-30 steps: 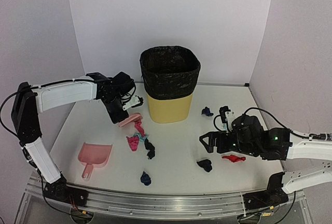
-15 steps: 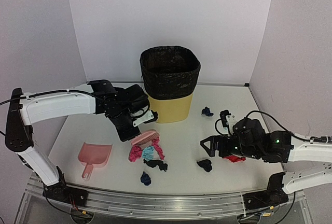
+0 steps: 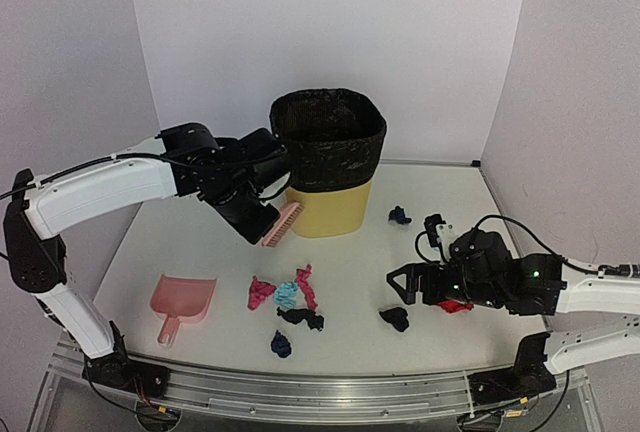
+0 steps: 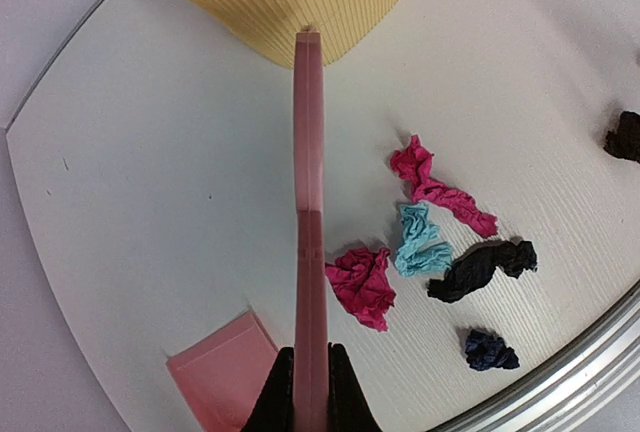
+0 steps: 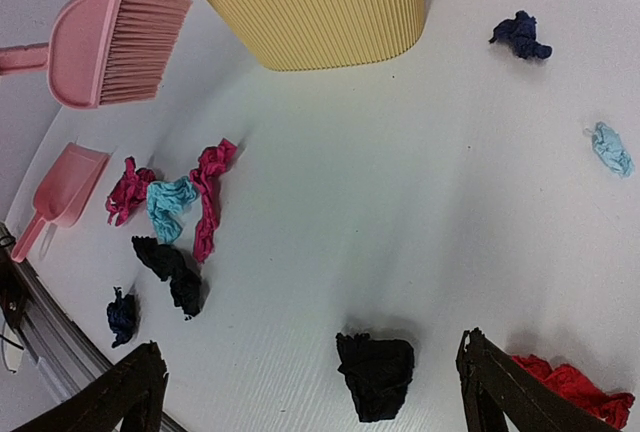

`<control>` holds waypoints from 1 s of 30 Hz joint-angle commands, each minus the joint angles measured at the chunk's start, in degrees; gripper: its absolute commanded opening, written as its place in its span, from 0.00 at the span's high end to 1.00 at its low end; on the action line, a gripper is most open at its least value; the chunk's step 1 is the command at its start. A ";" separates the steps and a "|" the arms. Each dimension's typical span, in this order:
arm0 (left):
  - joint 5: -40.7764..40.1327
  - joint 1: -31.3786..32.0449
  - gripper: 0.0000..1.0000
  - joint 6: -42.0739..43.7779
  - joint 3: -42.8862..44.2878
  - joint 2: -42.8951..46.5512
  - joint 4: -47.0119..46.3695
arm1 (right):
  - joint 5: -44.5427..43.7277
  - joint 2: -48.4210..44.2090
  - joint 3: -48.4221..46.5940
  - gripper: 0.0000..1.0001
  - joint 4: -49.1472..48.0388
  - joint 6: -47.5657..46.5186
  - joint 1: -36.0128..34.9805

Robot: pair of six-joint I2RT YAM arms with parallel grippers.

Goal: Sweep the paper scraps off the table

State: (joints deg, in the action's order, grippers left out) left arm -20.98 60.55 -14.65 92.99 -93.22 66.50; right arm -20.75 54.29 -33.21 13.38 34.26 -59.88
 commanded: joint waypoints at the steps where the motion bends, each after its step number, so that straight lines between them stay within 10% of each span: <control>1: 5.23 -0.14 1.00 -21.02 -0.40 5.21 8.59 | 0.44 -1.01 0.78 0.02 -0.91 -0.30 -0.18; 18: 34.20 -0.15 1.00 -42.78 -11.77 18.99 15.68 | 2.50 4.52 -2.72 0.02 -0.97 -2.57 -0.17; 30: 37.05 -0.18 1.00 -47.41 -23.17 24.13 15.12 | 3.52 9.06 -5.32 0.02 -0.94 -5.12 -0.08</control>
State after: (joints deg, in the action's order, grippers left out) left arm 13.96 60.53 -60.09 70.35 -68.38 77.91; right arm -17.92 62.24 -36.17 13.27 30.17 -59.88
